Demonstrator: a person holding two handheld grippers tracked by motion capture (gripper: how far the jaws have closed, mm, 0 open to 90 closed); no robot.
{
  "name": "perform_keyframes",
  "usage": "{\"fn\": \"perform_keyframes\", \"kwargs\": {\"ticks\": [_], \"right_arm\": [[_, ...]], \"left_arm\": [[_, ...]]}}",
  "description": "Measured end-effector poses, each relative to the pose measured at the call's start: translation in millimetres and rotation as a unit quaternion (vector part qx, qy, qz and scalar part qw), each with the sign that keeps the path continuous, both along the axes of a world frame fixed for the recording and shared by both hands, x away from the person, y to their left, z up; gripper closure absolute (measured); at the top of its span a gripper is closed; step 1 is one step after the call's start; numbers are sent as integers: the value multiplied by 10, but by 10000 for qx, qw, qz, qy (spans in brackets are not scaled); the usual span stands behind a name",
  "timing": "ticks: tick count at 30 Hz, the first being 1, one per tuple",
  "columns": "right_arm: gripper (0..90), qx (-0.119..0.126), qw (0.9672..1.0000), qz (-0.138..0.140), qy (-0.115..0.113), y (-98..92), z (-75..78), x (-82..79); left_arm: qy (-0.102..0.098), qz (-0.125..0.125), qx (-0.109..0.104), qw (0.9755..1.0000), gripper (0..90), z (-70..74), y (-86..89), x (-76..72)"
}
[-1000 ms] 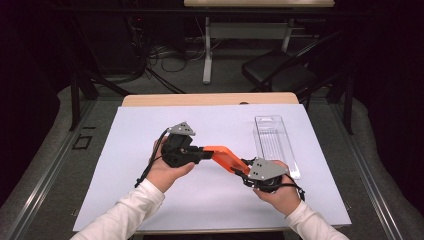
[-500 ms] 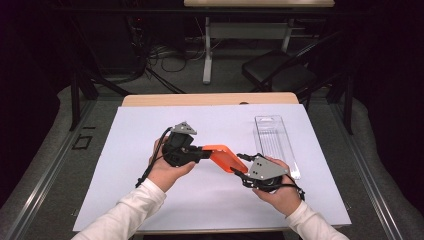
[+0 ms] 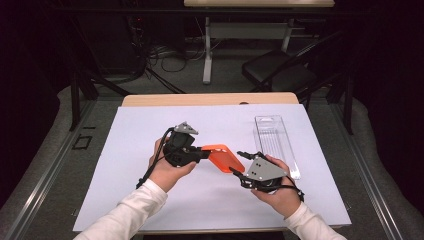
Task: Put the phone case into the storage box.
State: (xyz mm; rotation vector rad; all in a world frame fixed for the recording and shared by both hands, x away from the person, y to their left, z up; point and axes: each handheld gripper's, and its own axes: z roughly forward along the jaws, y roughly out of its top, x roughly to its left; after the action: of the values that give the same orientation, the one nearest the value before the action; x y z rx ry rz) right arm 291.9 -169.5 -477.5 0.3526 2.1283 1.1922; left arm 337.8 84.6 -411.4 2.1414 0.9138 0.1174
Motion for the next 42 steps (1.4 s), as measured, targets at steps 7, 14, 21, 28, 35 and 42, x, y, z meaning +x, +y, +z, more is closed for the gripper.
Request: {"fn": "perform_keyframes", "kwargs": {"ticks": [7,14,21,28,35,42], "right_arm": [[474,-51,9999,-41,-90,4,6,9],[476,-48,9999,-99,-124,3,20,14],[482,-11,9999,-130,-66,6,73,28],[483,13,10000,-85,50,34,111,30],[476,26,9998,-180,110,67,165,40],[457,13,9995,-237,194,85,183,70]], "left_arm": [[13,123,131,9998,816,-17,-11,-2],[-2,141,282,9995,816,3,-51,2],[-137,234,570,9980,816,54,-112,7],[-146,268,883,9956,816,66,-191,9],[-135,280,1027,9942,817,82,-247,43],[-129,286,1154,9928,817,86,-305,76]]}}
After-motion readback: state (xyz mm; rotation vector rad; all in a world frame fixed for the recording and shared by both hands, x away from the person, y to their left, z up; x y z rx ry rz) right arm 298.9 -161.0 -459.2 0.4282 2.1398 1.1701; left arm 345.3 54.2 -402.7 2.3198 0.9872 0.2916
